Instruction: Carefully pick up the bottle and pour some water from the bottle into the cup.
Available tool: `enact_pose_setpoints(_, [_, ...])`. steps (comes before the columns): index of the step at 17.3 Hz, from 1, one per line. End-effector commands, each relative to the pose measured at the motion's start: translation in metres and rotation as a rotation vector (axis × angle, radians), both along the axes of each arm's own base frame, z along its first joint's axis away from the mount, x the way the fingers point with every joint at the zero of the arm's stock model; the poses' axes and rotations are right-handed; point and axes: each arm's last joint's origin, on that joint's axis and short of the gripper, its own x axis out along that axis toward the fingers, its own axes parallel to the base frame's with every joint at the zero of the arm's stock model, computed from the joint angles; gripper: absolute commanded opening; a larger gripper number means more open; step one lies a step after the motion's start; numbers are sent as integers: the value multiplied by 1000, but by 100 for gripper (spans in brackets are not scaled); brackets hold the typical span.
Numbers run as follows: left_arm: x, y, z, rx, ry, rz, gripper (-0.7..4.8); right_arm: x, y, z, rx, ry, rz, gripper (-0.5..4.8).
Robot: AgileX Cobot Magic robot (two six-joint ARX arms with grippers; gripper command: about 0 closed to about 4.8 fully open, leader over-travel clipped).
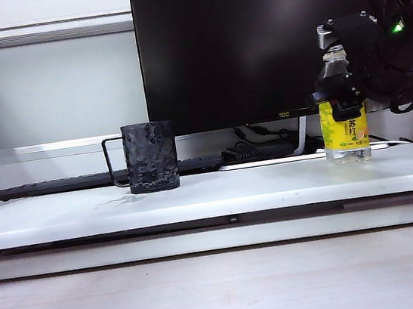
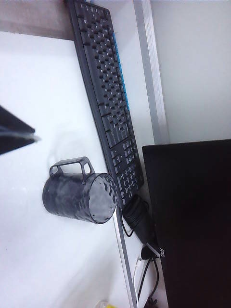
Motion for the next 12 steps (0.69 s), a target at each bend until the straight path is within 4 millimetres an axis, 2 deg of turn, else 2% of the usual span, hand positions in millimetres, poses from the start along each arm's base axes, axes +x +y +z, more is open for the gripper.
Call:
enact_pose_setpoints(1, [0,0,1,-6,-8,0,-6,-2,0,-7,-13,52,3,257])
enact_pose_setpoints(3, [0,0,1,-6,-8,0,-6,-2,0,-7,-13,51,3,365])
enact_pose_setpoints(4, [0,0,1,-6,-8,0,-6,-2,0,-7,-13,51,3,437])
enact_pose_setpoints(5, [0,0,1,-6,-9,0,-6,-2,0,-7,-13,51,3,479])
enact_pose_setpoints(10, [0,0,1,-7,-13,1,-6,-3,0,-2,-10,35,2,479])
enact_pose_setpoints(12, [-1,0,3,-11,-25,1,-6,-7,-2,10,-7,-4,1,479])
